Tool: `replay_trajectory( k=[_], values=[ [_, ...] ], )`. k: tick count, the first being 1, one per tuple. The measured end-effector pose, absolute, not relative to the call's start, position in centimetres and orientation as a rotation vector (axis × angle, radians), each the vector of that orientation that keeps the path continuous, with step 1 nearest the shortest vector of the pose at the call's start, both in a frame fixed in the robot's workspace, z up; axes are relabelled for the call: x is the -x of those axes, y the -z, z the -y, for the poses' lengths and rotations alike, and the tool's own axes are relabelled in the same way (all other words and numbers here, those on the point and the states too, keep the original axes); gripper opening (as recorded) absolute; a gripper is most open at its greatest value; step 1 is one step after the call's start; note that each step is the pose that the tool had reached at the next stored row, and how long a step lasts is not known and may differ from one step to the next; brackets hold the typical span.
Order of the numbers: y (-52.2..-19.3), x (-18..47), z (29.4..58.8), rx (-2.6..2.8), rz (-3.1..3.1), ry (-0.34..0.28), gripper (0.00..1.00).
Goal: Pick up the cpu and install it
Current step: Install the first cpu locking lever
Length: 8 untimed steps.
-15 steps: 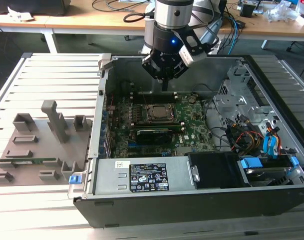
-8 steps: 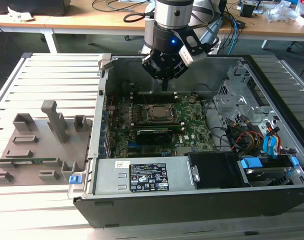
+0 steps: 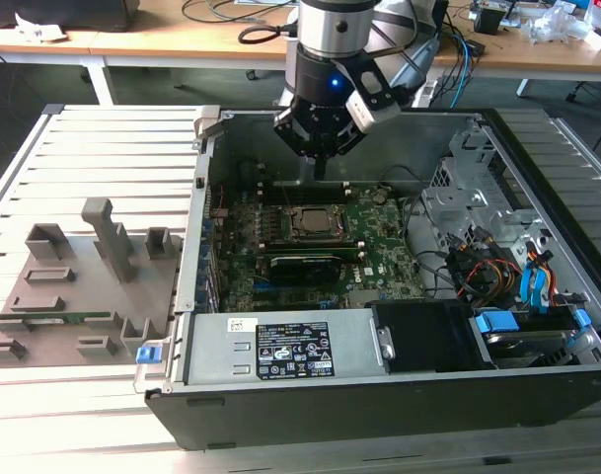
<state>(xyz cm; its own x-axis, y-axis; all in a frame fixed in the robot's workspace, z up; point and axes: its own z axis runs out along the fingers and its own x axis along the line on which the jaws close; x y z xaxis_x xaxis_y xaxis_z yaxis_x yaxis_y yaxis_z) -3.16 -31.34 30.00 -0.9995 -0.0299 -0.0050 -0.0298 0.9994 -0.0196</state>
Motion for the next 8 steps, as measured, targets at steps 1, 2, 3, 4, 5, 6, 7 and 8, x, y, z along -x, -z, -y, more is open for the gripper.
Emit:
replay_trajectory(
  k=[1,2,3,4,5,6,7,8],
  values=[
    [-29.97,3.24,31.34,0.047,-3.136,0.031,0.11],
    [-29.91,3.35,31.34,0.047,-3.136,0.031,0.11],
    [-29.87,3.40,31.34,0.047,-3.136,0.030,0.11],
    [-29.84,3.43,31.33,0.047,-3.136,0.030,0.11],
    [-29.76,3.50,31.33,0.047,-3.136,0.031,0.11],
    [-29.63,3.59,31.31,0.047,-3.136,0.030,0.11],
    [-29.54,3.66,31.30,0.047,-3.136,0.031,0.11],
    [-29.46,3.72,31.29,0.047,-3.136,0.031,0.11]
  ],
)
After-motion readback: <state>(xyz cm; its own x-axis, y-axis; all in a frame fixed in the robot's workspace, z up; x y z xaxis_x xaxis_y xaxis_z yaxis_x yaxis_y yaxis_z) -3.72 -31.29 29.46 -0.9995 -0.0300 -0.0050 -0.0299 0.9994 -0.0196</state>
